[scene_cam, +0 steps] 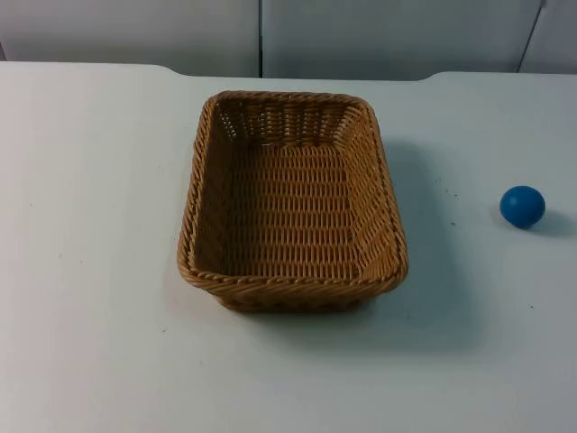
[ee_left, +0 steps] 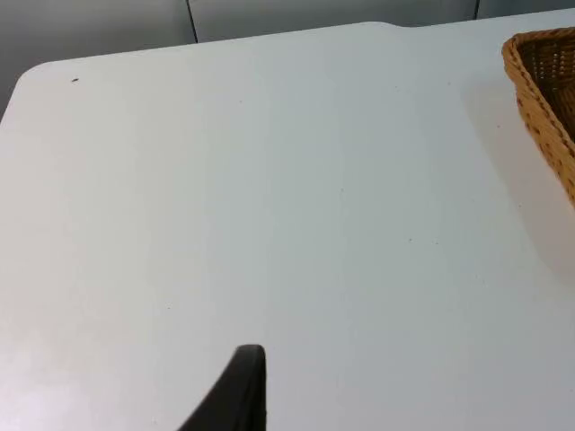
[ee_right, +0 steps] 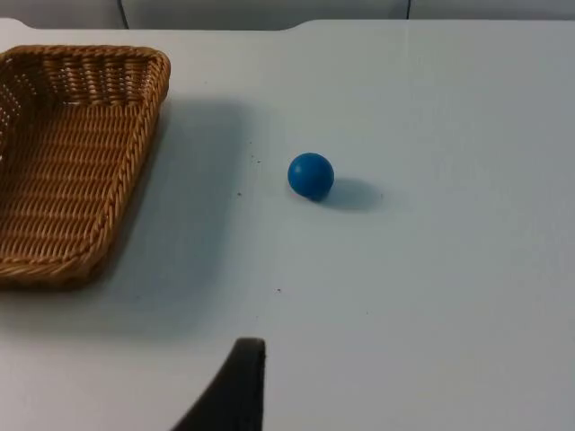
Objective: Pick up the basket with the left hand and place the ball into the basket with the right hand.
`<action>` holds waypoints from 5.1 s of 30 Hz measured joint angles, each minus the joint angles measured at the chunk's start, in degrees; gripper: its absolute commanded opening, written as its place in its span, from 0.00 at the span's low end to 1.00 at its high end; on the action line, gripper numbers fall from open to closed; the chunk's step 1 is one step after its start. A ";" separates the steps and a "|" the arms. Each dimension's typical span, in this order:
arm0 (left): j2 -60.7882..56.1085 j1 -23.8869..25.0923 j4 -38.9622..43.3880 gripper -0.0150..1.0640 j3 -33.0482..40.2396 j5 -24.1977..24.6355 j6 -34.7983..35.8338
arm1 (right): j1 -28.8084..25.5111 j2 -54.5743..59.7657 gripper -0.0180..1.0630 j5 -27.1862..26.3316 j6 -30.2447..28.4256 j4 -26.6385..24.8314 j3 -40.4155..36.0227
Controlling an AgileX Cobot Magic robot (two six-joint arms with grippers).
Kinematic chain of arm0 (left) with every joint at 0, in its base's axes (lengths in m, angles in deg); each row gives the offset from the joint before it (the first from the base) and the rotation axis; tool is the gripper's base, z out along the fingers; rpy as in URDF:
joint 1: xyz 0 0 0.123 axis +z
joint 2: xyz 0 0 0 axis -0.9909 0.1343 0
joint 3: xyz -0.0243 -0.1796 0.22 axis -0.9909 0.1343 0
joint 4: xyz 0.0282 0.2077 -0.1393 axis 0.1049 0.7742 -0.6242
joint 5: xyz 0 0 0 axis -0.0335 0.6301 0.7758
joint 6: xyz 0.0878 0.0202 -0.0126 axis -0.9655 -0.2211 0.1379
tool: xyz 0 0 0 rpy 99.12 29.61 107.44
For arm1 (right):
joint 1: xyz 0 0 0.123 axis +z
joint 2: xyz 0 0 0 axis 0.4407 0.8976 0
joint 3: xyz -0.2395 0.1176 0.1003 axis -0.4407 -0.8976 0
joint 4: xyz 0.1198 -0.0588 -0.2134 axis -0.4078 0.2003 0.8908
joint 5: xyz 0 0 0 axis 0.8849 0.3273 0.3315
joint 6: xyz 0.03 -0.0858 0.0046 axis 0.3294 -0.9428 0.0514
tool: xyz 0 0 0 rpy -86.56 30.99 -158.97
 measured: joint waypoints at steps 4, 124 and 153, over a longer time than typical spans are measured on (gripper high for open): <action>0.00 0.00 2.12 0.99 0.00 0.00 3.08 | 0.00 0.00 0.98 0.00 0.00 0.00 0.00; 124.79 -19.39 -44.30 0.01 -44.87 -46.82 -17.52 | -0.10 0.00 0.98 0.00 0.00 0.00 0.00; 114.70 -16.53 -45.74 0.01 -45.34 -36.49 -13.11 | -0.10 0.00 0.98 0.00 0.00 0.00 0.00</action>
